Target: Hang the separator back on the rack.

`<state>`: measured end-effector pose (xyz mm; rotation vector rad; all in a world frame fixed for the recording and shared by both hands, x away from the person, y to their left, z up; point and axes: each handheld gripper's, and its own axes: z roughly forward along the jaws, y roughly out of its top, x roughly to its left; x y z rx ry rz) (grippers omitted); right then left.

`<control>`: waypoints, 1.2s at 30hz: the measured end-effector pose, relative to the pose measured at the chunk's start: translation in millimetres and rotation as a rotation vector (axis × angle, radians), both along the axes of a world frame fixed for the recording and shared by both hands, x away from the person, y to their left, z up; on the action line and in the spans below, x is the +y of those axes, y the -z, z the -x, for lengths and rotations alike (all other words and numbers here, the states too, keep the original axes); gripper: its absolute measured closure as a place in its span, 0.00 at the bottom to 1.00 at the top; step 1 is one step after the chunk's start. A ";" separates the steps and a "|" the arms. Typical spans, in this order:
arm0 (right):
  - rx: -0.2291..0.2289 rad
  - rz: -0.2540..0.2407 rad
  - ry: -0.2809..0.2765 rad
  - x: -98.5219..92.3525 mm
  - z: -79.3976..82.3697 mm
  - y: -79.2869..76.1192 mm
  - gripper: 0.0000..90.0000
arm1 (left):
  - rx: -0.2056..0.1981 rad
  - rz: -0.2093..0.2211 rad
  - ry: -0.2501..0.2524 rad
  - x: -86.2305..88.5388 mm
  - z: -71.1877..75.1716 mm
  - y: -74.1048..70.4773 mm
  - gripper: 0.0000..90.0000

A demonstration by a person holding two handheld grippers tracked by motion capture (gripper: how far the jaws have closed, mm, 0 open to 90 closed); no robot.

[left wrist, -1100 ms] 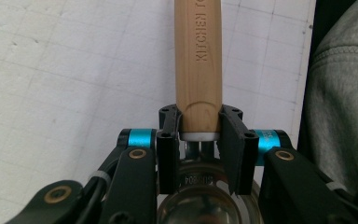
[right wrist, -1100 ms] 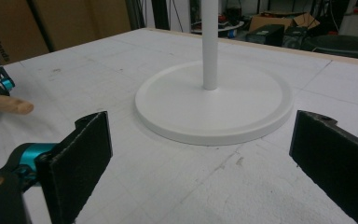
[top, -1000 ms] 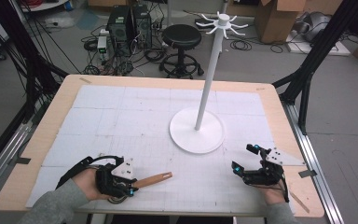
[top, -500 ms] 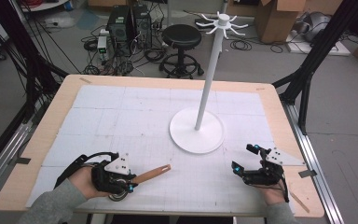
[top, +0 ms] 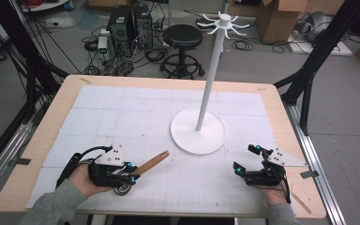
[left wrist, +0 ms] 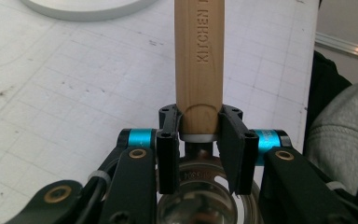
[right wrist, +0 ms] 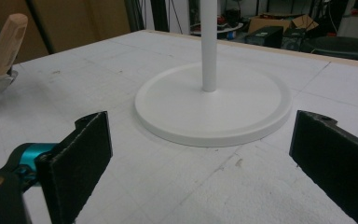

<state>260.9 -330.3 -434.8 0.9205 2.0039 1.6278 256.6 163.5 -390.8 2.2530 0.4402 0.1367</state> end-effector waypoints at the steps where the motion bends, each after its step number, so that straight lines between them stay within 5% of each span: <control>1: -0.002 0.001 0.000 0.0 -0.1 0.0 0.05 | 0.000 0.015 -0.008 0.6 -0.7 -0.7 0.77; 26: 0.003 0.000 -0.001 0.4 0.4 -0.2 0.05 | -0.055 0.187 -0.085 3.9 -9.4 -21.4 0.77; 36: 0.001 -0.003 -0.001 0.3 0.8 -0.6 0.05 | -0.055 0.216 -0.082 1.8 -13.2 -33.6 0.77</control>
